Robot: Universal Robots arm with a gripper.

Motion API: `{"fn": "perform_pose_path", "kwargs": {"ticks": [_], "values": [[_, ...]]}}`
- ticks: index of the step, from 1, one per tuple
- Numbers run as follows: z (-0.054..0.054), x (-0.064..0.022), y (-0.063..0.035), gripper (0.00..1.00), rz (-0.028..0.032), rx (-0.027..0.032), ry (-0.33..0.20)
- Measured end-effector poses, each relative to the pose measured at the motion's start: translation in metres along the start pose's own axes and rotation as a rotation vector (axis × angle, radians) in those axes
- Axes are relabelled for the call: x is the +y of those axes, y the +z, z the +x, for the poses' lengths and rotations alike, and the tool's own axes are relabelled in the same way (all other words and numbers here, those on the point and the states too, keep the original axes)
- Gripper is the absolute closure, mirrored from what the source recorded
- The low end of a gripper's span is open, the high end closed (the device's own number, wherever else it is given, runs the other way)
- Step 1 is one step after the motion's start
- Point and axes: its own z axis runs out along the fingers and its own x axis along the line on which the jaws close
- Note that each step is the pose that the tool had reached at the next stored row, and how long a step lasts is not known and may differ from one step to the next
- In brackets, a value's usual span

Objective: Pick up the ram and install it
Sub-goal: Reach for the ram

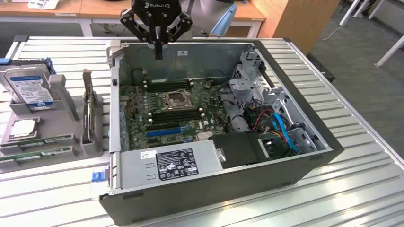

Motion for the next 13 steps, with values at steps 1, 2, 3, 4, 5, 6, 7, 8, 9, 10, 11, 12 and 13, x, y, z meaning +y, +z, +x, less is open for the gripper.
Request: {"fn": "perform_pose_path", "kwargs": {"ticks": [1, 2, 3, 4, 5, 6, 7, 8, 9, 10, 11, 12, 13], "values": [[0.001, -0.0001, 0.0000, 0.90, 0.0000, 0.0000, 0.000], [0.001, -0.0001, -0.0001, 0.90, 0.0000, 0.0000, 0.000], [0.002, -0.0002, -0.0001, 0.90, 0.0001, 0.0001, 0.000], [0.003, -0.0003, -0.0002, 0.90, 0.0003, 0.0001, 0.000], [0.004, -0.0004, -0.0002, 0.90, 0.0002, 0.0001, 0.000], [0.005, -0.0004, -0.0002, 0.90, 0.0001, 0.0001, 0.000], [0.007, -0.0005, -0.0003, 0.90, 0.0002, 0.0001, 0.000], [0.008, -0.0006, -0.0003, 0.90, 0.0001, 0.0001, 0.000], [0.009, -0.0007, -0.0003, 0.90, 0.0001, 0.0001, 0.000], [0.011, -0.0008, -0.0004, 0.90, 0.0002, 0.0001, 0.000], [0.012, -0.0009, -0.0004, 0.90, 0.0002, 0.0001, 0.000], [0.014, -0.0010, -0.0004, 0.90, 0.0001, 0.0001, 0.000], [0.015, -0.0011, -0.0004, 0.90, 0.0001, 0.0001, 0.000]]}}
